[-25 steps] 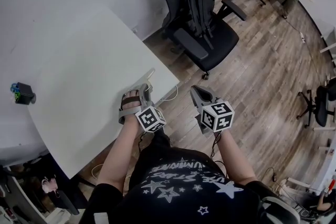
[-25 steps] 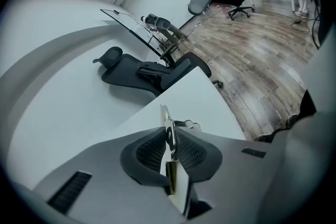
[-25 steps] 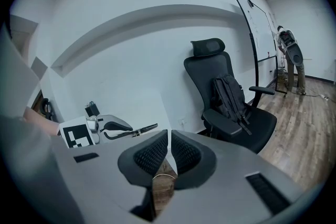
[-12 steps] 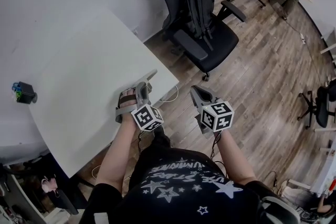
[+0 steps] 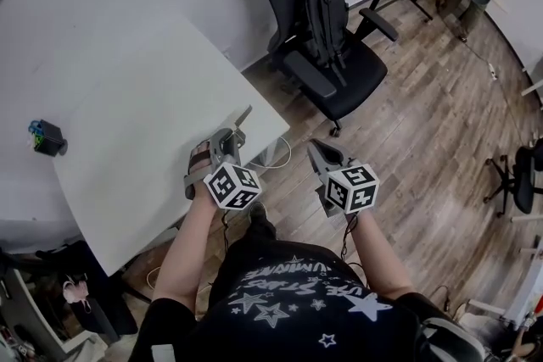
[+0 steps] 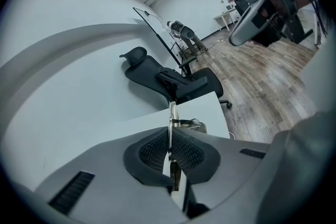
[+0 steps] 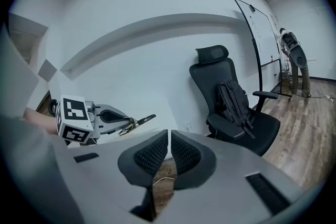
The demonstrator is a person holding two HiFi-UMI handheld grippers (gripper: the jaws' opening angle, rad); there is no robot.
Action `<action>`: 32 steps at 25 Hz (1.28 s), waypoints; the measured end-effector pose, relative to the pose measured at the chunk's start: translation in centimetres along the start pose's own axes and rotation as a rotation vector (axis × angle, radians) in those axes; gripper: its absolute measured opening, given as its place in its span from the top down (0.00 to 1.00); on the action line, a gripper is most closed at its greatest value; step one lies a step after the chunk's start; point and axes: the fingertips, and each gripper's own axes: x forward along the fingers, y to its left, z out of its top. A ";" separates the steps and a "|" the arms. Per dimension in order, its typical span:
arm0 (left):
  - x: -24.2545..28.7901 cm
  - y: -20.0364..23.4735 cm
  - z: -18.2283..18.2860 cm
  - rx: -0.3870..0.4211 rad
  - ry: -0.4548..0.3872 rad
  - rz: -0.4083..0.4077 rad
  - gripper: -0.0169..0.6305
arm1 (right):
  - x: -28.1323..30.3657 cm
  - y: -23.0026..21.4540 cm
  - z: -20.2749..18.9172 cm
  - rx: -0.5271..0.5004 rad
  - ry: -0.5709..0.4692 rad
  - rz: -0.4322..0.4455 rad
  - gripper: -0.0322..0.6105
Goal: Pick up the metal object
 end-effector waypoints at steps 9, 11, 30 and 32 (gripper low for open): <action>-6.6 -1.0 0.6 -0.166 -0.021 0.018 0.94 | -5.5 1.8 -0.2 -0.034 -0.049 0.036 0.87; -8.1 -1.6 0.8 -0.197 -0.026 0.018 0.94 | -6.9 2.0 -0.3 -0.034 -0.060 0.042 0.87; -23.1 -9.6 -0.9 -0.509 -0.080 0.006 0.94 | -17.7 6.4 -5.0 -0.093 -0.071 0.114 0.87; -24.0 -10.4 -1.3 -0.528 -0.086 0.008 0.94 | -18.4 6.9 -5.6 -0.102 -0.068 0.120 0.87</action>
